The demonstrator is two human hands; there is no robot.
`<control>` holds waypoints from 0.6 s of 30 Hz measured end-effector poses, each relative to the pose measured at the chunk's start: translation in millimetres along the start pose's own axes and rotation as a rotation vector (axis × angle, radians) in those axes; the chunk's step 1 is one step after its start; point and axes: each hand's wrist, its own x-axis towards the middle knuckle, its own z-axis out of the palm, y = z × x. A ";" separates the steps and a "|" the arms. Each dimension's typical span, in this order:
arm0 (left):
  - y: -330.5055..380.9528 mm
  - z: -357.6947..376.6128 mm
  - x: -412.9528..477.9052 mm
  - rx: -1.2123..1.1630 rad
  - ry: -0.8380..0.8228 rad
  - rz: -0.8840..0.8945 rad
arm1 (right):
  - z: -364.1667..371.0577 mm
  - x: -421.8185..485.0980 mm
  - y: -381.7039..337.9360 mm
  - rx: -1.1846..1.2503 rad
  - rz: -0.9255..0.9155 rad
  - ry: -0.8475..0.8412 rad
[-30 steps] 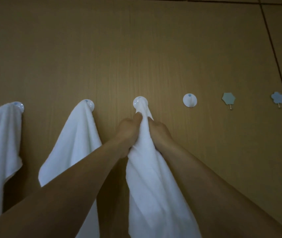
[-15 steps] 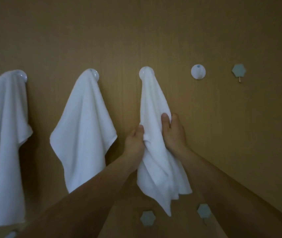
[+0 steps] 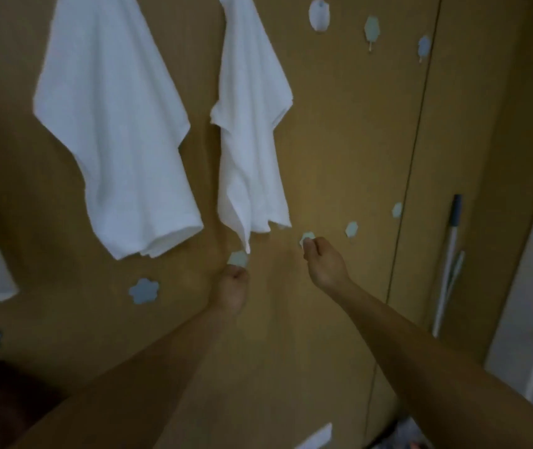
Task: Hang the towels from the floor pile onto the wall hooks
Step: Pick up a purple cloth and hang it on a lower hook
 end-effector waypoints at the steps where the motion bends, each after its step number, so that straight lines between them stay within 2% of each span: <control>1: -18.6 4.5 -11.7 0.067 -0.080 -0.009 | -2.1 -21.2 10.4 -0.038 0.045 0.002; 3: -50.6 10.4 -42.6 0.232 -0.252 -0.020 | -6.3 -65.7 29.4 -0.096 0.158 -0.002; 6: -72.3 15.8 -79.0 0.384 -0.427 0.123 | -15.5 -139.3 54.8 -0.194 0.281 -0.038; 12: -86.8 62.0 -184.0 0.486 -0.839 0.217 | -65.0 -289.6 90.1 -0.325 0.553 -0.098; 18: -71.9 119.5 -296.8 0.513 -1.074 0.363 | -129.7 -420.4 90.8 -0.325 0.776 0.010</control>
